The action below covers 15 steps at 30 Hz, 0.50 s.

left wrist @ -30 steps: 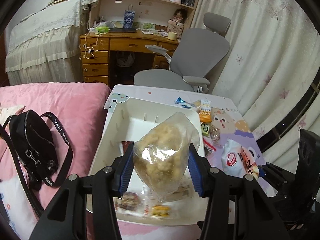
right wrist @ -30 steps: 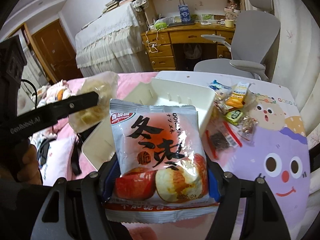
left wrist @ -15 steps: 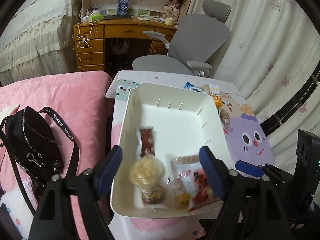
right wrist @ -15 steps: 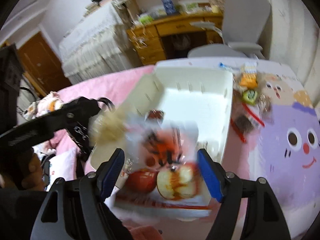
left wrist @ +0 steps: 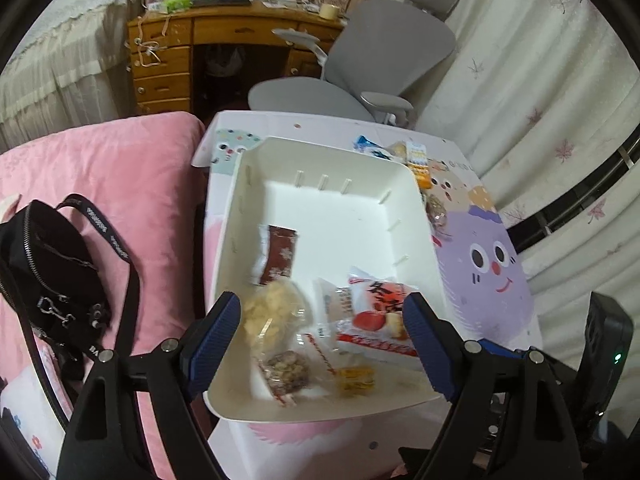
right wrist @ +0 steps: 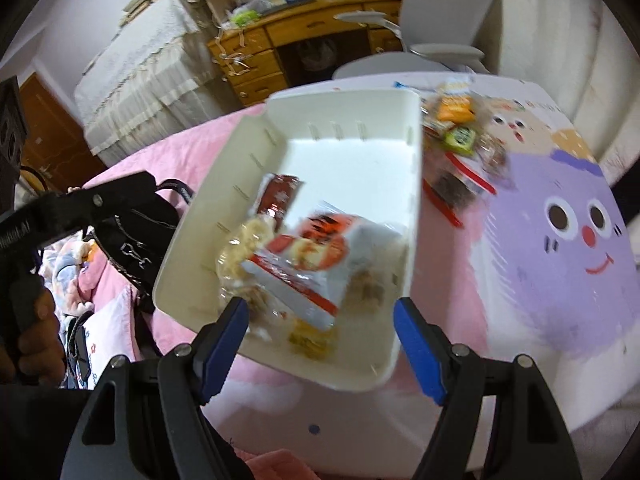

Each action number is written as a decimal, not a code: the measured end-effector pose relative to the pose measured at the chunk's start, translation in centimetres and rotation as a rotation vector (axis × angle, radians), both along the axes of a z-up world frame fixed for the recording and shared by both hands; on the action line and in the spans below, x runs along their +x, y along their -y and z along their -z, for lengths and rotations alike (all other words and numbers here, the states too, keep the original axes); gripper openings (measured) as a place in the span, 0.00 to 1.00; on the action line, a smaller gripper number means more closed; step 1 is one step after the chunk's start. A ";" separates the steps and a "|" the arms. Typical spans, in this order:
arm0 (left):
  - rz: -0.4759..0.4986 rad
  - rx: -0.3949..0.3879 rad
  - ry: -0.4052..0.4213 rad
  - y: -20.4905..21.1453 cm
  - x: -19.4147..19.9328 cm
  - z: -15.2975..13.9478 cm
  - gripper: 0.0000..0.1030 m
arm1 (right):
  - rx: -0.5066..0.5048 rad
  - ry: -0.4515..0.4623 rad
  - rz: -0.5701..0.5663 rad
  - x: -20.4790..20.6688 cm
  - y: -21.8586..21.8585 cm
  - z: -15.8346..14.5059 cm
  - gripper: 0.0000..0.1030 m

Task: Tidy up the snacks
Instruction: 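Move both tools back toward the snack pile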

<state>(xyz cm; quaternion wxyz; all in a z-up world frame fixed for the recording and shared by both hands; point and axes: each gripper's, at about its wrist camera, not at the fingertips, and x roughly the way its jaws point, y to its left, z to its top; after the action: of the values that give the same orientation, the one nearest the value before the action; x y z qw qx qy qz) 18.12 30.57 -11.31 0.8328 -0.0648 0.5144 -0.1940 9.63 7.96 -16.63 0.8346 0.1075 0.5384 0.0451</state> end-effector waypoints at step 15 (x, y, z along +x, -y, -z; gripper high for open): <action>0.122 0.108 -0.128 8.2 5.5 -2.4 0.80 | 0.017 -0.022 0.171 -0.4 6.8 -0.1 0.73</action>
<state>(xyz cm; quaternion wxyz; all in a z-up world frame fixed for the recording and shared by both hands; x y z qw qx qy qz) 23.58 22.36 -8.96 0.7872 -0.0006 0.5793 -0.2116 9.28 1.11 -16.50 0.8285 0.1608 0.5359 -0.0231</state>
